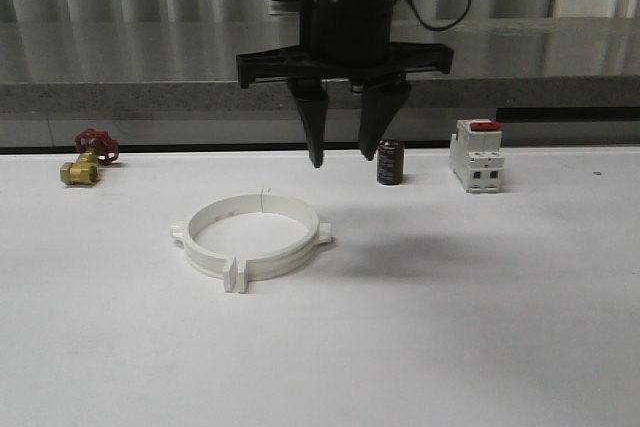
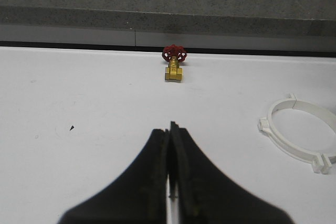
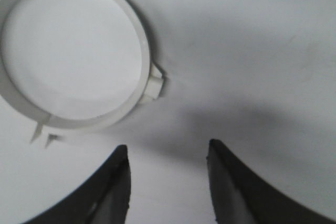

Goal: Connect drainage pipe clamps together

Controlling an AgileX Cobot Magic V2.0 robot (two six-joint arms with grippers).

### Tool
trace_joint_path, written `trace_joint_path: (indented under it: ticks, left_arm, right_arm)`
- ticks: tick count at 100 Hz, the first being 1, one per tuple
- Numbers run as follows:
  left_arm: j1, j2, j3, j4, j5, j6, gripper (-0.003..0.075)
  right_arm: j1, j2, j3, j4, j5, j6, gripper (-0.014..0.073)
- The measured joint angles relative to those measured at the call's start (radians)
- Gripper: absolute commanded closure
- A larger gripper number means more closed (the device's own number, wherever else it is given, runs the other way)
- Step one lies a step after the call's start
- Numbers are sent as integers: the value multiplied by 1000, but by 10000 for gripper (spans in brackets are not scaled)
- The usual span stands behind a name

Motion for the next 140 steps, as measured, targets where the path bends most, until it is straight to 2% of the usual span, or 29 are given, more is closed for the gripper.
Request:
trace_joint_path:
  ticks: [10, 22, 51, 106, 123, 140]
  left_arm:
    - [0, 0, 0, 0, 0, 0, 741]
    - [0, 0, 0, 0, 0, 0, 741]
    - [0, 0, 0, 0, 0, 0, 741]
    - [0, 0, 0, 0, 0, 0, 741]
    - [0, 0, 0, 0, 0, 0, 741]
    - [0, 0, 0, 0, 0, 0, 741]
  right_arm:
    - [-16, -42, 40, 0, 14, -112, 484]
    - [-51, -108, 113, 0, 17, -157, 668]
    - [-199, -267, 337, 0, 0, -168, 655]
    - [-516, -642, 810, 30, -201, -168, 655]
    - [-572, -823, 968, 32, -292, -168, 655]
    - [-582, -1021, 1118, 32, -441, -168, 655]
